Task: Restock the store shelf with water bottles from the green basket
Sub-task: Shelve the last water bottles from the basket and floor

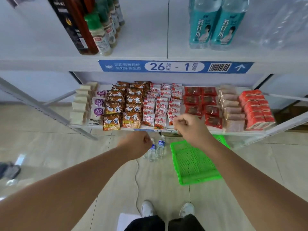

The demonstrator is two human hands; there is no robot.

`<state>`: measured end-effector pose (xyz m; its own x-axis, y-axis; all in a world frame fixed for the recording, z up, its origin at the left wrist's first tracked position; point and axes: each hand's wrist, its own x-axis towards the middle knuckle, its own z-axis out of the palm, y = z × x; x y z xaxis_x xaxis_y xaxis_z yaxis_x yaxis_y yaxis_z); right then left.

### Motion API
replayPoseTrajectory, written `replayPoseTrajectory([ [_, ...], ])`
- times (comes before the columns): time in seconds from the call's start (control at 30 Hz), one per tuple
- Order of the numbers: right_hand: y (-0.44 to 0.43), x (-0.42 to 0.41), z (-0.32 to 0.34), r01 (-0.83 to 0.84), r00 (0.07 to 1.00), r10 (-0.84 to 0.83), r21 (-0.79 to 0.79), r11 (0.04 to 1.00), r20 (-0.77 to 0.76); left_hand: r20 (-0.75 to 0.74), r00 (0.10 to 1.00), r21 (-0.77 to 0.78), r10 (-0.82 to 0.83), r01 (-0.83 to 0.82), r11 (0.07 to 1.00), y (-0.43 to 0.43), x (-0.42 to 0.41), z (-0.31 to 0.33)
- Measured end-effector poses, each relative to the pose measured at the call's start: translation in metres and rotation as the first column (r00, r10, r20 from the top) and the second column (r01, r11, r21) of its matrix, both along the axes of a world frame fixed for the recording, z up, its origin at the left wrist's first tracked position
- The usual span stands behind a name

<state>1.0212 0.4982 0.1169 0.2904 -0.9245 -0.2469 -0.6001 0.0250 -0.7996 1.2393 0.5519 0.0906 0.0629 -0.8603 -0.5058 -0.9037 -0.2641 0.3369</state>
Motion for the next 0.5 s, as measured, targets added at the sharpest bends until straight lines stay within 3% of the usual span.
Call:
replayPoseTrajectory([
  [0.23, -0.002, -0.003, -0.062, 0.041, 0.998, -0.036, 0.108, 0.993, -0.048, 0.006, 1.000, 0.134, 0.027, -0.027, 0.991, -0.006, 0.004, -0.072],
  [0.5, -0.028, -0.001, -0.247, 0.046, 0.997, -0.038, 0.127, 0.991, -0.067, 0.004, 0.999, 0.249, -0.042, 0.040, 0.968, -0.029, -0.015, -0.275],
])
